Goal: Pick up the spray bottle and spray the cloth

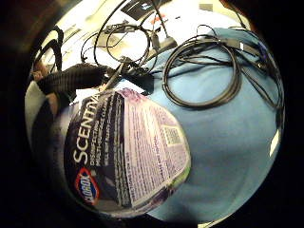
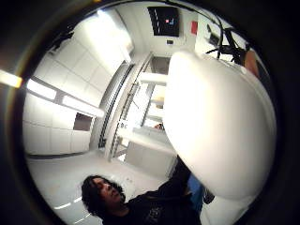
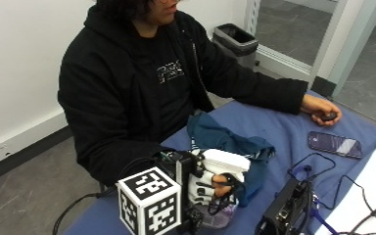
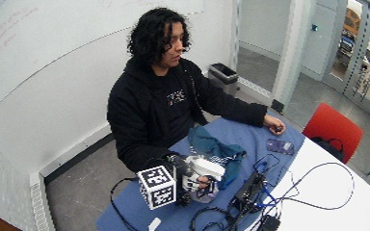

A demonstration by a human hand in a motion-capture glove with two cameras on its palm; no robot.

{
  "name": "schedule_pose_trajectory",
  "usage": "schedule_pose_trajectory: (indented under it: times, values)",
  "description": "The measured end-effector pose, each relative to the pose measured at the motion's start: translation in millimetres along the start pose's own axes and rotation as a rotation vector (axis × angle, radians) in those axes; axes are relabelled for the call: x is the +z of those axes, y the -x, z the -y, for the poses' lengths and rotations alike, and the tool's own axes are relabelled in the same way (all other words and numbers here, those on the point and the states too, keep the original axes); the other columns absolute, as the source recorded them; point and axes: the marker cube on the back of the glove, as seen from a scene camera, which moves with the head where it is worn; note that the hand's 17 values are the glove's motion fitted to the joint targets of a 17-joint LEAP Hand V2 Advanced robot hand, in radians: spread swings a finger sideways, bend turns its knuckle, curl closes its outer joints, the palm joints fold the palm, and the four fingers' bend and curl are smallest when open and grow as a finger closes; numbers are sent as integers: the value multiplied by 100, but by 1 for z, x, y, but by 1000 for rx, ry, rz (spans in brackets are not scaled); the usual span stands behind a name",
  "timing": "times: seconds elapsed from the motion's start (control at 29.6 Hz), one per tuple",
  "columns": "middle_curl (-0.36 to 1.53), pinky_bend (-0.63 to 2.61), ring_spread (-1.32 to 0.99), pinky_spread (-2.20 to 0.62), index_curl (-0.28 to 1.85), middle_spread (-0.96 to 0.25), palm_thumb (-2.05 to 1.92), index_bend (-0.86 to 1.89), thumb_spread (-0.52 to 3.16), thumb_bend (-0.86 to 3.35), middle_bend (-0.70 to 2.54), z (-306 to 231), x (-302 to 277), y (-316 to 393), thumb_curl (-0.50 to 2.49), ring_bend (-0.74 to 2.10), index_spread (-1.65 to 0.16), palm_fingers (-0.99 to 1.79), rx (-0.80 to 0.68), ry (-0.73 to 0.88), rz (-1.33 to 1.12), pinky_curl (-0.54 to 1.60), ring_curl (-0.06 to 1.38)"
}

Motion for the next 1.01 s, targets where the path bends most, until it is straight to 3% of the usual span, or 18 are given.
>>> schedule_pose_trajectory:
  times: [0.13, 0.34, 1.01]
  values:
    - [43, 39, -17, -16, 35, -11, 100, 23, 67, 5, 31, 5, 0, -2, 53, 45, -25, 121, -49, -7, 3, 39, 40]
    - [47, 39, -21, -25, 38, -16, 101, 20, 56, 1, 39, 2, 0, -5, 58, 60, -26, 138, -87, -71, -19, 40, 45]
    - [52, 46, -22, -30, 48, -21, 102, 22, 41, -3, 47, 3, -2, -5, 69, 69, -27, 134, -114, -62, -9, 43, 50]
